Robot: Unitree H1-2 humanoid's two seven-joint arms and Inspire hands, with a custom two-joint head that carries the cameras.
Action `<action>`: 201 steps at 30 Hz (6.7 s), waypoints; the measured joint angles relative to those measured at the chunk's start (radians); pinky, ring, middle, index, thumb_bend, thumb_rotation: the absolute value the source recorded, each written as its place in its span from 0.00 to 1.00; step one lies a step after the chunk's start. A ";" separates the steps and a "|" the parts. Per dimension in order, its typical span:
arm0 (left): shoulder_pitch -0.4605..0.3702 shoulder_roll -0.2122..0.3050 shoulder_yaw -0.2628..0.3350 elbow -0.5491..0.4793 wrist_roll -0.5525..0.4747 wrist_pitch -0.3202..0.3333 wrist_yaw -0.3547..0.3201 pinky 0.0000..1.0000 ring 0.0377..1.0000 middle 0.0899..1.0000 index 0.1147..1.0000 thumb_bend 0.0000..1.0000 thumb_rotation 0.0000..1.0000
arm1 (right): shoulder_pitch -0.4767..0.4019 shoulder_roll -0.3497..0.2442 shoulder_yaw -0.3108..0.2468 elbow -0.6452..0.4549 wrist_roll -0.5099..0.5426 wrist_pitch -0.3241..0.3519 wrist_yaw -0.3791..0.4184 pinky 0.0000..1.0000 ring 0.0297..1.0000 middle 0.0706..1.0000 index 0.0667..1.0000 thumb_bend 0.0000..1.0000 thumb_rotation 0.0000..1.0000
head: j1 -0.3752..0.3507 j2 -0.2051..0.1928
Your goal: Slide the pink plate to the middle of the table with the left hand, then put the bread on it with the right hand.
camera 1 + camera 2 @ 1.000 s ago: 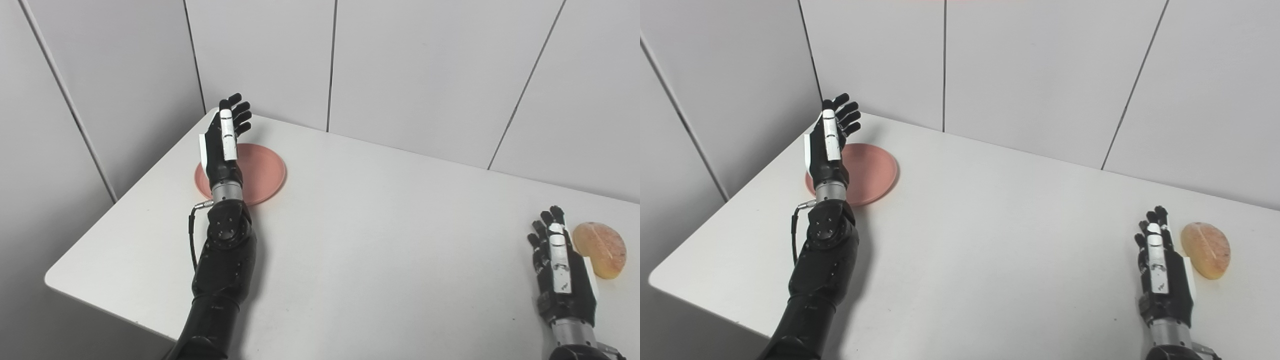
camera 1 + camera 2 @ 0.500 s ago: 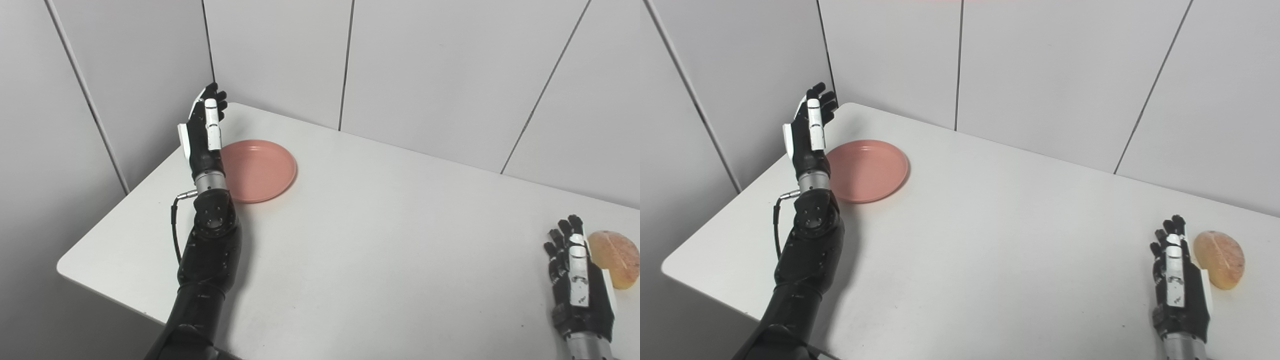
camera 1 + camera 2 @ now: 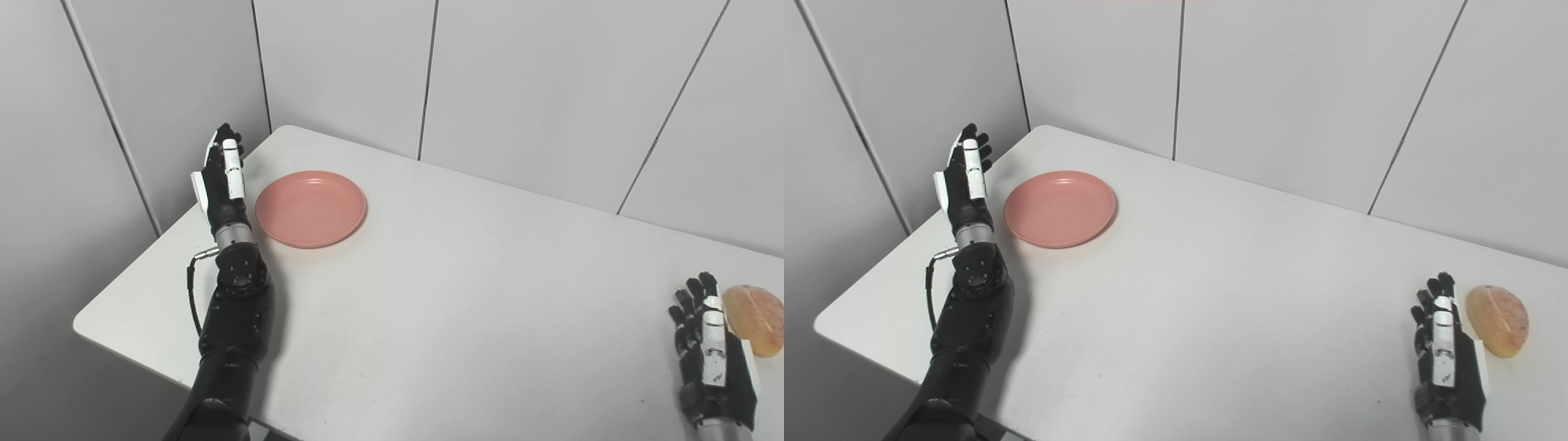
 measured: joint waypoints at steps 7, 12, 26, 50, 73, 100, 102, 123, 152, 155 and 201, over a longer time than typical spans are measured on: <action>-0.001 0.000 0.009 0.039 -0.039 0.000 -0.004 0.85 0.83 0.80 0.80 0.53 1.00 | 0.004 0.000 0.003 -0.007 -0.003 0.010 -0.004 1.00 1.00 1.00 1.00 0.51 0.93 | -0.002 0.002; -0.003 -0.003 0.004 0.077 -0.074 0.003 -0.028 0.84 0.82 0.80 0.79 0.52 1.00 | 0.005 0.000 0.005 -0.021 -0.002 0.019 -0.004 1.00 1.00 1.00 1.00 0.51 0.93 | -0.002 0.002; -0.014 -0.009 -0.042 0.091 -0.118 0.055 -0.109 0.87 0.84 0.81 0.80 0.55 1.00 | 0.007 0.006 0.004 -0.041 -0.002 0.040 -0.017 1.00 1.00 1.00 1.00 0.47 0.93 | -0.003 0.008; -0.039 -0.050 -0.132 0.101 -0.117 0.090 -0.174 0.85 0.83 0.80 0.79 0.53 1.00 | 0.007 0.016 0.005 -0.052 0.000 0.040 -0.024 1.00 1.00 1.00 1.00 0.51 0.87 | -0.023 0.008; -0.044 -0.127 -0.262 0.061 -0.086 0.128 -0.240 0.83 0.83 0.81 0.79 0.49 1.00 | -0.008 0.016 -0.001 0.010 0.000 0.020 -0.016 1.00 1.00 1.00 1.00 0.56 0.85 | -0.084 0.021; -0.029 -0.229 -0.366 0.022 -0.096 0.156 -0.393 0.86 0.84 0.82 0.81 0.48 1.00 | -0.023 0.088 0.024 0.020 -0.055 -0.002 -0.068 1.00 1.00 1.00 1.00 0.58 0.84 | -0.342 0.074; -0.019 -0.238 -0.368 0.006 -0.097 0.160 -0.410 0.86 0.85 0.82 0.81 0.48 1.00 | -0.023 0.097 0.025 0.019 -0.059 -0.001 -0.079 1.00 1.00 1.00 1.00 0.58 0.84 | -0.365 0.078; 0.048 -0.283 -0.358 -0.090 -0.138 0.194 -0.475 0.86 0.87 0.84 0.81 0.50 1.00 | -0.033 0.126 0.068 0.035 -0.102 -0.001 -0.096 1.00 1.00 1.00 1.00 0.54 0.84 | -0.554 0.107; 0.067 -0.277 -0.389 -0.093 -0.132 0.171 -0.515 0.92 0.91 0.88 0.86 0.49 1.00 | -0.100 0.026 0.103 0.034 -0.385 -0.055 -0.230 0.98 0.97 0.97 1.00 0.58 0.84 | -0.598 0.109; 0.066 -0.272 -0.390 -0.091 -0.135 0.169 -0.526 0.93 0.91 0.89 0.87 0.50 1.00 | -0.119 -0.018 0.121 0.035 -0.503 -0.088 -0.294 0.93 0.97 0.97 0.99 0.59 0.73 | -0.607 0.107; 0.067 -0.247 -0.378 -0.100 -0.137 0.177 -0.571 0.89 0.89 0.86 0.82 0.46 1.00 | -0.244 -0.211 0.163 0.260 -0.906 0.191 -0.531 0.83 0.86 0.88 0.91 0.65 0.17 | -0.712 0.109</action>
